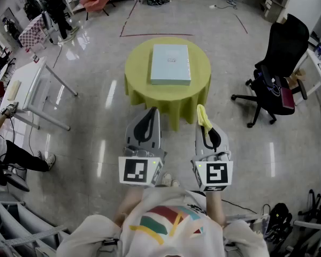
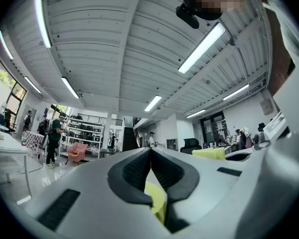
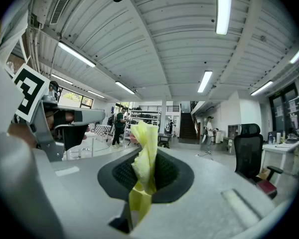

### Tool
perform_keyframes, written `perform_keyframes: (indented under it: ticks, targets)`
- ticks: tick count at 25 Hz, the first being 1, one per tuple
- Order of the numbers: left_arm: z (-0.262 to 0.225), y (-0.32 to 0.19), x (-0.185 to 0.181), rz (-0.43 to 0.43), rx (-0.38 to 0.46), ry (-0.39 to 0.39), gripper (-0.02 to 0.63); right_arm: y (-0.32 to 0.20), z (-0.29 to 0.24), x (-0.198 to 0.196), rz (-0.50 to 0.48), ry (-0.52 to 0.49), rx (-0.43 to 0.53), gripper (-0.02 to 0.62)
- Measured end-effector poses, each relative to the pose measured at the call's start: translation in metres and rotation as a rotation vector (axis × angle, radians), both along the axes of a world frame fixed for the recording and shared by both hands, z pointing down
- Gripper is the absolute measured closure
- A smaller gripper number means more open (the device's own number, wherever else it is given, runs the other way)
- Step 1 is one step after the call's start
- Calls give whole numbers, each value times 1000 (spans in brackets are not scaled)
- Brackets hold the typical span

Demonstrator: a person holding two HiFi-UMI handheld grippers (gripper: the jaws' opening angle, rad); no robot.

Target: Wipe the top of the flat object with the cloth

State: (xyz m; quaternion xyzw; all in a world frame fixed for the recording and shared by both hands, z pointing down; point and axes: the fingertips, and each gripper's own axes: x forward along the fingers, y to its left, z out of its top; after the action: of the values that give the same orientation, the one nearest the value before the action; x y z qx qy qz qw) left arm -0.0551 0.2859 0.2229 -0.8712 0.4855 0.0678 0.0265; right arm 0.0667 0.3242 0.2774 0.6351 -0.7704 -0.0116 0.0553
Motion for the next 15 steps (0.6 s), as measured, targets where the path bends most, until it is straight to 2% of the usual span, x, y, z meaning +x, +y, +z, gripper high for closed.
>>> perform_keyframes:
  ticks: [10, 15]
  targets:
    - [-6, 1, -6, 2, 23, 8, 592, -2, 0, -7, -3, -6, 2, 569]
    - [-5, 0, -5, 7, 16, 6, 592, -2, -1, -12, -35, 7, 24, 569]
